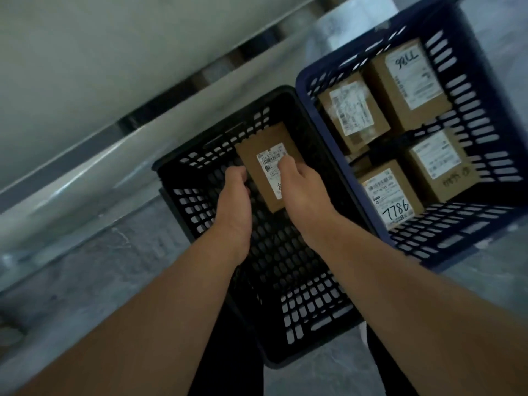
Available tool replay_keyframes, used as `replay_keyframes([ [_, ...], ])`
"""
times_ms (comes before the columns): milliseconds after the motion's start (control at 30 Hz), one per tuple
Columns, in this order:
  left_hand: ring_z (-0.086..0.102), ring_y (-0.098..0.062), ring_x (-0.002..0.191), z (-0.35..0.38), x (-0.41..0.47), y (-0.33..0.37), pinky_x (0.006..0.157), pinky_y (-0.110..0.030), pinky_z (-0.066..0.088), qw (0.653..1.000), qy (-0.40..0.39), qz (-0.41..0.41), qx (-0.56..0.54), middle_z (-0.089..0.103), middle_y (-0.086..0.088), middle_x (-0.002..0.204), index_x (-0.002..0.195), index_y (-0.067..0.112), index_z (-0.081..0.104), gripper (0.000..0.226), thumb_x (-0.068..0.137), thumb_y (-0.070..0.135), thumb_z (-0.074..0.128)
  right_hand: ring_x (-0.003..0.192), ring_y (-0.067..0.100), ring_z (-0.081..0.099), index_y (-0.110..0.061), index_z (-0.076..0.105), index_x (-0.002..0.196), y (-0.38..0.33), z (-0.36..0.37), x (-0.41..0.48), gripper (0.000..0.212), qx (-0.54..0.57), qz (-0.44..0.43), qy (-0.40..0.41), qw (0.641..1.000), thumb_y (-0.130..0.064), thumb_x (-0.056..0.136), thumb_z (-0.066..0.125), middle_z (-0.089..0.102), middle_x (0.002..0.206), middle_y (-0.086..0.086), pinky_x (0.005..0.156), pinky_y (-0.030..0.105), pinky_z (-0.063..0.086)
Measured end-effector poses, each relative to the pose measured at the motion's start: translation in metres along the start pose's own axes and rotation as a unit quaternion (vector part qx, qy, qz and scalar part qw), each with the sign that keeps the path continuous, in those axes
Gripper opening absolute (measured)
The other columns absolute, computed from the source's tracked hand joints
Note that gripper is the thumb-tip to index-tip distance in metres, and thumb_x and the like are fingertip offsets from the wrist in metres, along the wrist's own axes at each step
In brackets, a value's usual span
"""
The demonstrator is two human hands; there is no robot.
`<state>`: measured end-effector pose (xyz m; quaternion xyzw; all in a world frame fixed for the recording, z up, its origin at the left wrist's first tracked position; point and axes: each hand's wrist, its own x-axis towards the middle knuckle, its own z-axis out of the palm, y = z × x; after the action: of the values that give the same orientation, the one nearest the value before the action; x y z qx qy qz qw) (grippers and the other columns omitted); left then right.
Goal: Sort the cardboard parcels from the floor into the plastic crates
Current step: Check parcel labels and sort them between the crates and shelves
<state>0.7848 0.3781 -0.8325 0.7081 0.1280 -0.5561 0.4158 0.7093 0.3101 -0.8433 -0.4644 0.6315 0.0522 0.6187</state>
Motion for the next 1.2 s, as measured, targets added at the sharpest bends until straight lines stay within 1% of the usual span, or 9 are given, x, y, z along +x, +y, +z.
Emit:
replay_keyframes([
  [133, 0.056, 0.010, 0.038, 0.004, -0.065, 0.014, 0.035, -0.007, 0.038, 0.999, 0.022, 0.041, 0.005, 0.062, 0.020, 0.045, 0.080, 0.027, 0.060, 0.040, 0.107, 0.040, 0.033, 0.096, 0.023, 0.068, -0.019, 0.070, 0.107, -0.010, -0.021, -0.052, 0.038, 0.011, -0.040, -0.045, 0.998, -0.047, 0.101, 0.045, 0.073, 0.101, 0.004, 0.083, 0.040, 0.052],
  [200, 0.057, 0.010, 0.041, 0.008, -0.092, 0.016, 0.049, -0.014, 0.047, 0.997, 0.036, 0.062, -0.009, 0.063, 0.020, 0.047, 0.081, 0.029, 0.060, 0.039, 0.106, 0.042, 0.033, 0.093, 0.024, 0.066, -0.019, 0.069, 0.104, -0.015, -0.031, -0.078, 0.036, 0.005, -0.052, -0.063, 0.997, -0.046, 0.105, 0.044, 0.071, 0.099, 0.007, 0.081, 0.039, 0.050],
  [300, 0.063, -0.002, 0.072, 0.013, -0.154, 0.015, 0.062, -0.024, 0.038, 0.990, 0.066, 0.075, -0.097, 0.071, 0.008, 0.083, 0.104, 0.027, 0.067, 0.038, 0.104, 0.048, 0.035, 0.086, 0.018, 0.062, -0.020, 0.066, 0.105, -0.027, -0.057, -0.134, 0.036, -0.026, -0.063, -0.101, 0.993, -0.046, 0.111, 0.041, 0.066, 0.095, 0.004, 0.075, 0.035, 0.047],
  [400, 0.056, -0.009, 0.091, 0.023, -0.227, 0.018, 0.065, -0.027, 0.037, 0.980, 0.089, 0.068, -0.165, 0.061, 0.003, 0.111, 0.135, 0.023, 0.060, 0.047, 0.102, 0.050, 0.038, 0.077, 0.012, 0.053, -0.012, 0.067, 0.110, -0.041, -0.088, -0.193, 0.039, -0.038, -0.077, -0.118, 0.989, -0.042, 0.111, 0.042, 0.058, 0.096, 0.001, 0.066, 0.032, 0.043],
  [467, 0.056, -0.010, 0.092, 0.025, -0.275, 0.022, 0.064, -0.027, 0.038, 0.977, 0.098, 0.080, -0.171, 0.059, 0.003, 0.110, 0.135, 0.024, 0.059, 0.046, 0.103, 0.050, 0.038, 0.077, 0.010, 0.052, -0.010, 0.066, 0.109, -0.052, -0.108, -0.236, 0.039, -0.053, -0.089, -0.126, 0.987, -0.041, 0.111, 0.042, 0.059, 0.095, -0.002, 0.069, 0.032, 0.043],
  [600, 0.057, -0.015, 0.095, 0.019, -0.376, 0.044, 0.071, -0.028, 0.041, 0.972, 0.106, 0.127, -0.169, 0.060, 0.001, 0.108, 0.122, 0.025, 0.063, 0.043, 0.101, 0.052, 0.037, 0.087, 0.008, 0.056, -0.031, 0.059, 0.093, -0.081, -0.134, -0.343, 0.027, -0.029, -0.118, -0.130, 0.984, -0.041, 0.112, 0.042, 0.060, 0.095, -0.008, 0.077, 0.032, 0.046],
  [767, 0.053, -0.025, 0.121, -0.014, -0.519, 0.068, 0.113, -0.047, 0.036, 0.959, 0.120, 0.194, -0.170, 0.060, -0.001, 0.124, 0.125, 0.029, 0.066, 0.058, 0.089, 0.065, 0.037, 0.104, 0.013, 0.061, -0.034, 0.063, 0.101, -0.122, -0.152, -0.491, 0.023, -0.020, -0.196, -0.139, 0.970, -0.043, 0.111, 0.045, 0.065, 0.109, -0.006, 0.111, 0.049, 0.049],
  [1133, 0.050, -0.027, 0.130, -0.122, -0.814, 0.085, 0.117, -0.049, 0.034, 0.893, 0.154, 0.377, -0.193, 0.058, -0.002, 0.135, 0.134, 0.029, 0.061, 0.054, 0.100, 0.060, 0.033, 0.115, 0.025, 0.062, -0.033, 0.061, 0.102, -0.186, -0.137, -0.775, 0.031, -0.009, -0.386, -0.167, 0.907, -0.051, 0.112, 0.037, 0.062, 0.111, -0.007, 0.113, 0.052, 0.051],
  [1200, 0.048, -0.028, 0.133, -0.133, -0.857, 0.087, 0.118, -0.050, 0.033, 0.878, 0.165, 0.406, -0.194, 0.055, -0.003, 0.140, 0.137, 0.029, 0.059, 0.054, 0.101, 0.059, 0.033, 0.118, 0.024, 0.061, -0.033, 0.063, 0.112, -0.201, -0.132, -0.820, 0.033, -0.009, -0.421, -0.181, 0.889, -0.052, 0.112, 0.037, 0.063, 0.119, -0.004, 0.112, 0.049, 0.051],
])
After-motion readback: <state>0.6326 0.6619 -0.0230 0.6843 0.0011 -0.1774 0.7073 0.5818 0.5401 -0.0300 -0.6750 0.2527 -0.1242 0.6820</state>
